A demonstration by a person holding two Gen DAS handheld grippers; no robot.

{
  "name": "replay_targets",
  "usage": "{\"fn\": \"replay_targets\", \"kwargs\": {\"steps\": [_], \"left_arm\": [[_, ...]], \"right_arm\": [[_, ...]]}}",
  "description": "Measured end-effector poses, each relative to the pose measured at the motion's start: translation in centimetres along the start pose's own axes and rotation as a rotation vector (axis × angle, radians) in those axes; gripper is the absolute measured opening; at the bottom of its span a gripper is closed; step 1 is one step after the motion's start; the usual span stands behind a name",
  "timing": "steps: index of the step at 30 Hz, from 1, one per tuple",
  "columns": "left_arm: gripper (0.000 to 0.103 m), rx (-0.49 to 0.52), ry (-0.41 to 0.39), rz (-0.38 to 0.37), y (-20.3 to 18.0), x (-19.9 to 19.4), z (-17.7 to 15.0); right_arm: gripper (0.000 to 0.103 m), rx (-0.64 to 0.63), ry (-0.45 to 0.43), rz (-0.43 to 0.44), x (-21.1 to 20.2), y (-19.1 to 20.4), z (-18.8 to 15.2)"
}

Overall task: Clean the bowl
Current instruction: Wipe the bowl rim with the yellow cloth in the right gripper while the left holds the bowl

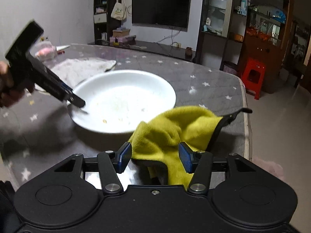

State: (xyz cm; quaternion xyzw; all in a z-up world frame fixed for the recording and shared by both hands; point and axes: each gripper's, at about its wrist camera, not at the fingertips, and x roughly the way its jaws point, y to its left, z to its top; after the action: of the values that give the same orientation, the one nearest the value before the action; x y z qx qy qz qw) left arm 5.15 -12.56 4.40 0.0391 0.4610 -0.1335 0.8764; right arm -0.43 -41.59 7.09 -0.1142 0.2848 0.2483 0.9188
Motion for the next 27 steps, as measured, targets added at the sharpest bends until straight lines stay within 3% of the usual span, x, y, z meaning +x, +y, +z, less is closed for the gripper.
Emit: {"fn": "replay_targets", "kwargs": {"steps": [6, 9, 12, 15, 21, 27], "left_arm": [[0.047, 0.009, 0.003, -0.005, 0.1, 0.0, 0.1], [0.047, 0.018, 0.007, -0.012, 0.1, 0.0, 0.1], [0.047, 0.027, 0.012, -0.019, 0.2, 0.0, 0.2], [0.046, 0.053, 0.017, -0.007, 0.1, 0.1, 0.3], [0.046, 0.146, 0.015, 0.072, -0.1, 0.7, 0.4], [0.047, 0.216, 0.014, 0.089, -0.3, 0.8, 0.8]], "right_arm": [[0.055, 0.018, 0.012, -0.077, 1.9, -1.7, 0.3], [0.051, 0.023, 0.037, -0.065, 3.7, -2.2, -0.2], [0.034, 0.042, 0.062, -0.042, 5.6, -2.4, -1.1], [0.024, 0.076, 0.035, -0.019, 6.4, -1.9, -1.7], [0.02, 0.047, 0.006, 0.006, 5.2, 0.3, -2.5], [0.02, 0.007, -0.016, 0.027, 4.5, 1.8, -3.0]]}}
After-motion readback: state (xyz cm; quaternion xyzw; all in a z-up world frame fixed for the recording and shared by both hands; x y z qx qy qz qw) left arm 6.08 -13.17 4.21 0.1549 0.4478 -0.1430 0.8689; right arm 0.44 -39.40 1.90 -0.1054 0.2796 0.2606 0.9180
